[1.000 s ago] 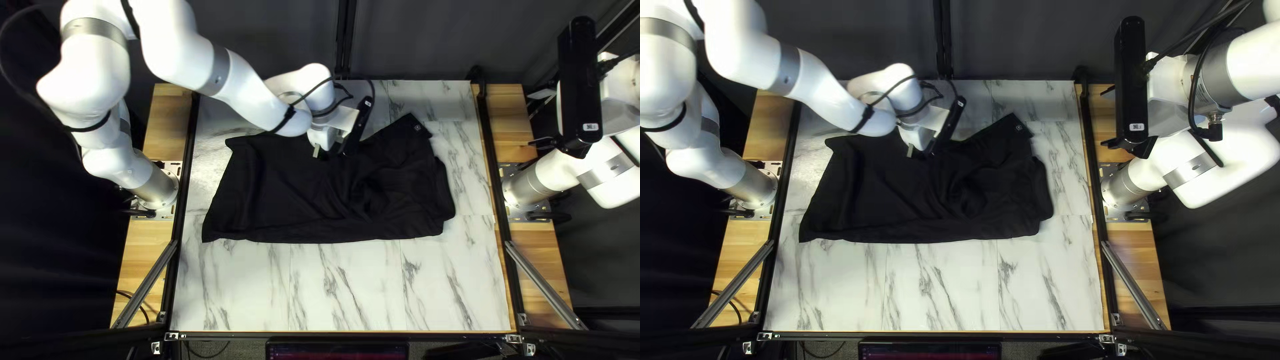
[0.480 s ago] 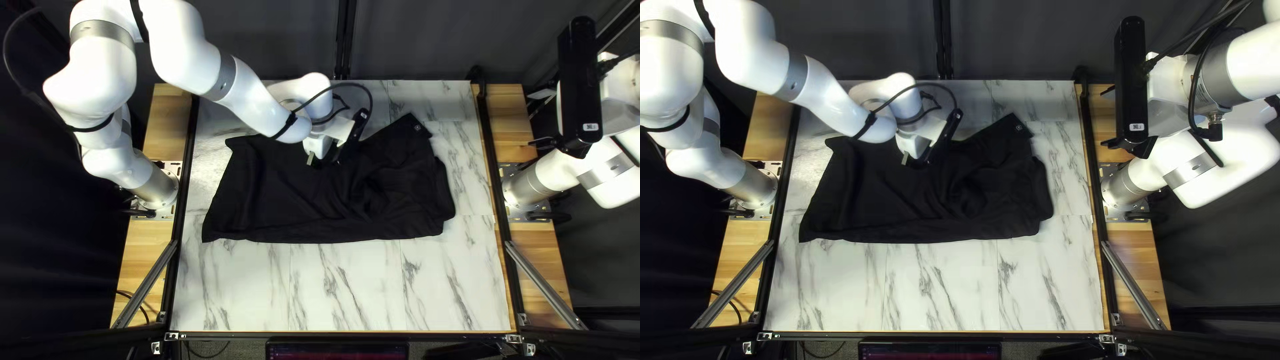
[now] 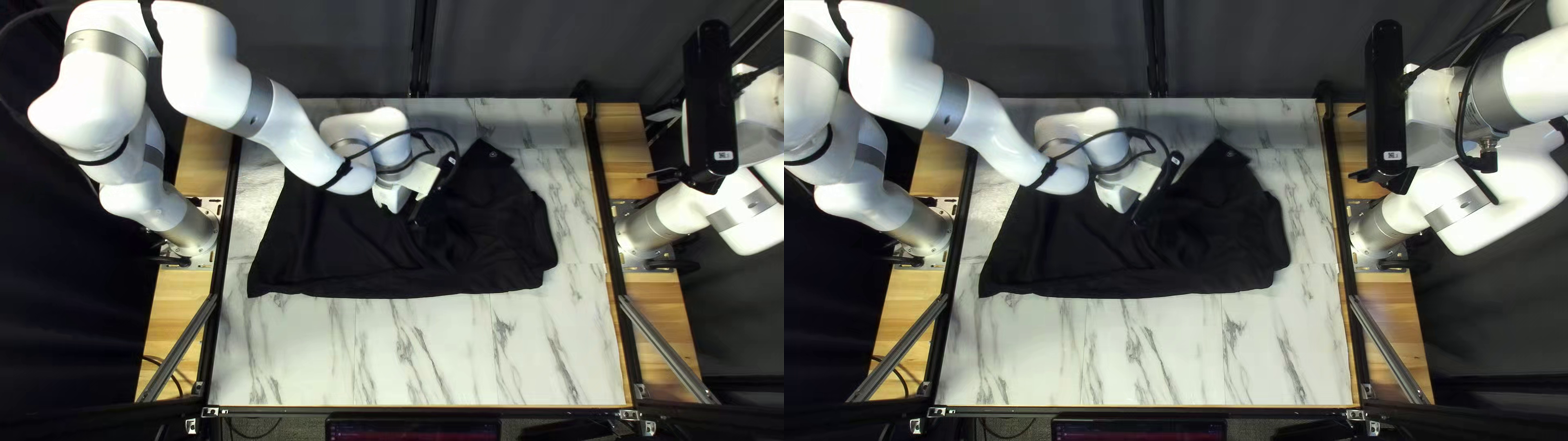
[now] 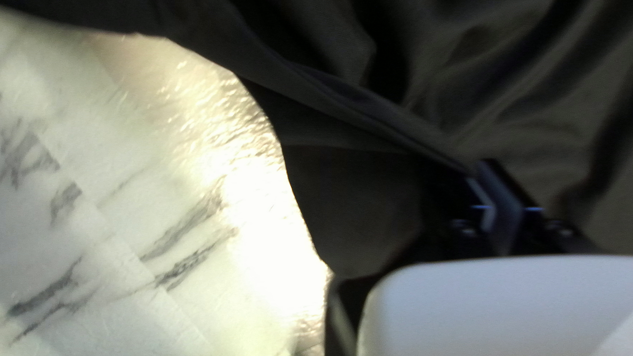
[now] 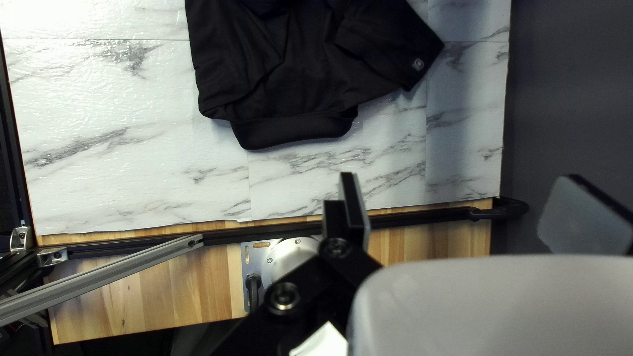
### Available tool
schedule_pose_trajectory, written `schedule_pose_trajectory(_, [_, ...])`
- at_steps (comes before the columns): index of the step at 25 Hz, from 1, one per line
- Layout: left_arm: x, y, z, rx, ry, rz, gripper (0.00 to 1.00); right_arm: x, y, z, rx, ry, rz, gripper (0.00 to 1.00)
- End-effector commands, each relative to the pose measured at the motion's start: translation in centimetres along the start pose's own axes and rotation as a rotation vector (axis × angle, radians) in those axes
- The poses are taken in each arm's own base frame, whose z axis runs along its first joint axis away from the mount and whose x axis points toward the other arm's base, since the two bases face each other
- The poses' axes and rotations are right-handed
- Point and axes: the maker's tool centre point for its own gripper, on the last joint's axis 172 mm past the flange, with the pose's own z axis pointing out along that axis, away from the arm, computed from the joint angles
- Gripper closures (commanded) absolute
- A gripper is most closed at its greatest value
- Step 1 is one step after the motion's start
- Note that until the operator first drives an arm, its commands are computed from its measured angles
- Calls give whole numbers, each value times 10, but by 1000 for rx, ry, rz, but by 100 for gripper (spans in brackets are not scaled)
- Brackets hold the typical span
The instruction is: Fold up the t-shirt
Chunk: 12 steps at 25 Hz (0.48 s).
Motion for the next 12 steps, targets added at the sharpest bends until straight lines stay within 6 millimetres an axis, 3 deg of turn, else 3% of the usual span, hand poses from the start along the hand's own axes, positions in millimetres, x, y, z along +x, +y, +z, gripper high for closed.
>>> schedule_pose_trajectory(1, [36, 66, 24, 31, -70, -48, 64, 0, 0, 0, 0, 0, 0, 0])
schedule_pose_trajectory(2, [38, 70, 25, 32, -74, -51, 30, 0, 0, 0, 0, 0, 0, 0])
schedule_pose_trajectory(3, [49, 94, 28, 33, -84, -65, 4, 0, 0, 0, 0, 0, 0, 0])
schedule_pose_trajectory(5, [61, 125, 17, 41, -94, -78, 0, 0, 0, 0, 0, 0, 0, 0])
schedule_pose_trajectory(8, [64, 144, -15, 68, -93, -77, 0, 0, 0, 0, 0, 0, 0, 0])
schedule_pose_trajectory(10, [49, 137, -37, 97, -95, -76, 0, 0, 0, 0, 0, 0, 0, 0])
schedule_pose_trajectory(12, [21, 113, -51, 121, -90, -84, 0, 0, 0, 0, 0, 0, 0, 0])
